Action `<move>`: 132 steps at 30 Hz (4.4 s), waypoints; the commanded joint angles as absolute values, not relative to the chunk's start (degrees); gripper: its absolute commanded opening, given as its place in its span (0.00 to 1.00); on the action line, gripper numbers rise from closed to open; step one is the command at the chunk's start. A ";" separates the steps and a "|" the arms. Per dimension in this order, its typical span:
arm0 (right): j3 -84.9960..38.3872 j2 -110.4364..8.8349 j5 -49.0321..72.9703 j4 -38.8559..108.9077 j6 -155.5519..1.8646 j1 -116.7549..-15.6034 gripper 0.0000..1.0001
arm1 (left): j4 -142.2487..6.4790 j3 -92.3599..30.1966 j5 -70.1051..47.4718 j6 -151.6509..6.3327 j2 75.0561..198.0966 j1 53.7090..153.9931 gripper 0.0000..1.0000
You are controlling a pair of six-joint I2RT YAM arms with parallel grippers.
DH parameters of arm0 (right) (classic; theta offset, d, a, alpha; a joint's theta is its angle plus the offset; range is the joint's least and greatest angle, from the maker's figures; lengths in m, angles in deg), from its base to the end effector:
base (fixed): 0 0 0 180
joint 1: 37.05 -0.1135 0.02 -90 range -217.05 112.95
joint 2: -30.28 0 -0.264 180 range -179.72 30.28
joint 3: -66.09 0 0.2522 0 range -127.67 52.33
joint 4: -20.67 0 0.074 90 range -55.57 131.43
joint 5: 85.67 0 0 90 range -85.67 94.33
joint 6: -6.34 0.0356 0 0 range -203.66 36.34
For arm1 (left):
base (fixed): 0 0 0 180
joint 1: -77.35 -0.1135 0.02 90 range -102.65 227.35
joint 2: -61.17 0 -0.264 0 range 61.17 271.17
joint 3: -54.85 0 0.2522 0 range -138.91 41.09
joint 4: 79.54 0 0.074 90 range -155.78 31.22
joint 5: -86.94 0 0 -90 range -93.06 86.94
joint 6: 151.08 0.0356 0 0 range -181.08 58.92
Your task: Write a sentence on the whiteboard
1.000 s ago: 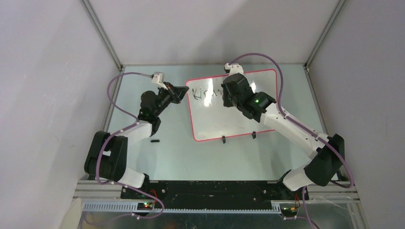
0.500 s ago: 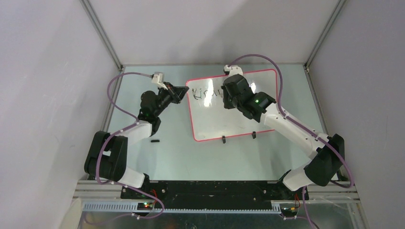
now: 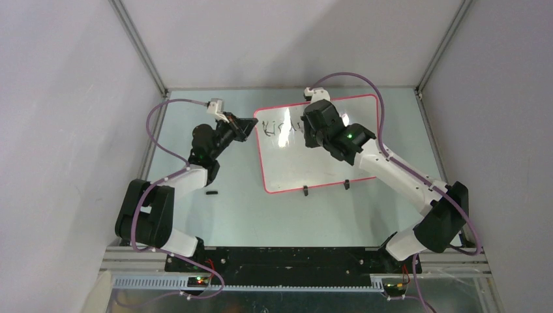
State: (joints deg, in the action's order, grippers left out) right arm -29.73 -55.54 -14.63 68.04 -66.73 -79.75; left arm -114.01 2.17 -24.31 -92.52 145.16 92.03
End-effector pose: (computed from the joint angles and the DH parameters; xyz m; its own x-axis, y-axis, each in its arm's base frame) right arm 0.2538 0.2185 0.3552 -0.5582 -0.1404 -0.8177 -0.3021 0.9523 0.0428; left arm 0.3013 -0.0923 0.2509 -0.2603 -0.4344 -0.8623 0.5280 0.6837 -0.5038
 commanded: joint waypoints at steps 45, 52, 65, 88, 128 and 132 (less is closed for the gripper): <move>-32.81 -54.97 -16.95 68.21 -67.34 -77.37 0.00 | -114.21 1.34 -24.78 -89.36 143.13 93.35 0.01; -31.63 -54.22 -16.00 68.79 -67.17 -77.42 0.00 | -114.20 1.36 -24.83 -89.27 143.17 93.45 0.01; -31.10 -54.27 -14.17 70.72 -67.55 -77.83 0.00 | -114.21 1.41 -24.68 -89.23 142.94 93.55 0.01; -25.01 -46.13 -15.39 65.28 -67.91 -77.35 0.00 | -114.88 2.30 -24.54 -88.77 142.34 93.63 0.00; -25.23 -51.16 -16.17 62.11 -68.28 -77.15 0.00 | -115.53 2.68 -24.68 -88.59 142.04 93.88 0.01; -25.19 -51.15 -16.86 62.12 -68.21 -77.17 0.00 | -115.53 2.68 -24.70 -88.52 141.95 93.89 0.01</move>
State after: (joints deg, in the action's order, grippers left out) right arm -24.36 -51.06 -14.85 63.25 -67.84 -77.41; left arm -113.29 2.39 -23.83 -90.58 143.98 92.62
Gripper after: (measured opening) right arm 0.148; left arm 0.109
